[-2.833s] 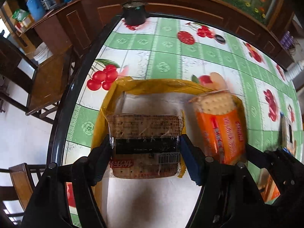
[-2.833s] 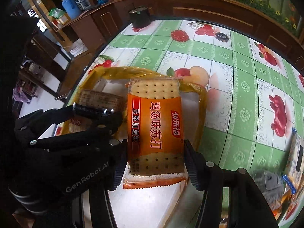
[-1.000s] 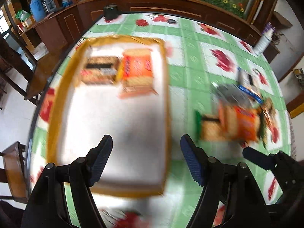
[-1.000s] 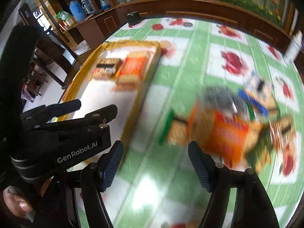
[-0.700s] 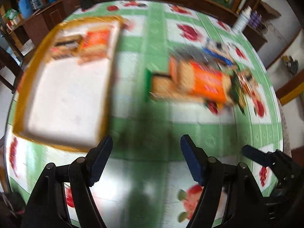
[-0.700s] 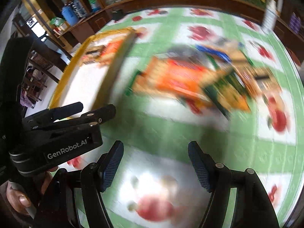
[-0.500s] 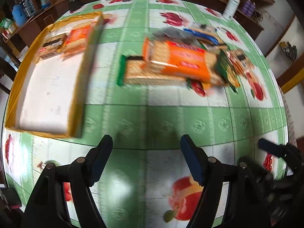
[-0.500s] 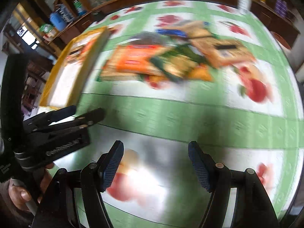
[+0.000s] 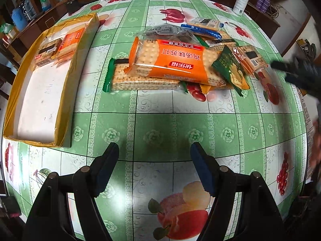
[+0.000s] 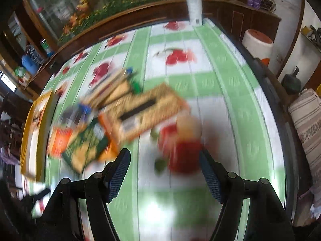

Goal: Organize snacks
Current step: 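Withdraw both tools from the tray back toward the snack pile, then grasp a clear black-labelled cracker pack with the right tool while the left tool grasps an orange pack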

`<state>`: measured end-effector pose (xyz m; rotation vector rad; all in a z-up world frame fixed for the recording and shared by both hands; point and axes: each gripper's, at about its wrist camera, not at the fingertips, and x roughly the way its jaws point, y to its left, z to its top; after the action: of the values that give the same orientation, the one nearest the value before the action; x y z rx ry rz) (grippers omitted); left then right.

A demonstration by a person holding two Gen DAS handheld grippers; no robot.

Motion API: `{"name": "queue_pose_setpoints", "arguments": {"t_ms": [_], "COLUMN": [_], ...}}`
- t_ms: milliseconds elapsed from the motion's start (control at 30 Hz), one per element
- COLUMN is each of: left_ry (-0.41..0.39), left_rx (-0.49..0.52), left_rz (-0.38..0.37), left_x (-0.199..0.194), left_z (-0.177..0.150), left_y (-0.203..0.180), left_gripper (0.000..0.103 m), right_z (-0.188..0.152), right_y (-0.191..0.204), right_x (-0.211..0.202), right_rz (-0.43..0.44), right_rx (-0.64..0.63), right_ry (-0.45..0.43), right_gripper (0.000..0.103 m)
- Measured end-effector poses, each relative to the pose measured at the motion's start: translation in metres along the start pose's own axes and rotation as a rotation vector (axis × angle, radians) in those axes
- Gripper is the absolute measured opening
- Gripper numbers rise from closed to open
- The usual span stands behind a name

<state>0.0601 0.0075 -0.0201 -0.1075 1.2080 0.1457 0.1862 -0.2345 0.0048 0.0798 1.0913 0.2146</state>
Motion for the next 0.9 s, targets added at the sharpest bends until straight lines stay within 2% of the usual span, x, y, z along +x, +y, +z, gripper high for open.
{"name": "queue_pose_setpoints", "arguments": {"t_ms": [133, 333, 433, 500, 700, 900], "left_ry": [-0.002, 0.009, -0.002, -0.009, -0.049, -0.110], "left_rx": [0.005, -0.005, 0.004, 0.003, -0.022, -0.085], "left_rz": [0.007, 0.021, 0.045, 0.049, 0.060, 0.046], "left_x": [-0.001, -0.001, -0.004, -0.006, -0.014, -0.021], "left_z": [0.002, 0.006, 0.011, 0.015, 0.038, 0.086], "left_y": [0.001, 0.006, 0.008, 0.011, 0.024, 0.027], "left_gripper": [0.073, 0.073, 0.073, 0.073, 0.073, 0.073], "right_z": [0.032, 0.053, 0.063, 0.068, 0.060, 0.024], "right_y": [0.001, 0.022, 0.033, 0.039, 0.038, 0.022], "right_x": [0.020, 0.044, 0.048, 0.063, 0.073, 0.052], "right_rz": [-0.007, -0.061, -0.089, -0.094, -0.128, -0.137], "right_rx": [0.013, -0.084, -0.100, -0.118, -0.135, -0.164], "right_ry": [-0.012, -0.013, -0.064, -0.004, 0.036, 0.060], "right_gripper": [0.073, 0.073, 0.074, 0.075, 0.075, 0.080]}}
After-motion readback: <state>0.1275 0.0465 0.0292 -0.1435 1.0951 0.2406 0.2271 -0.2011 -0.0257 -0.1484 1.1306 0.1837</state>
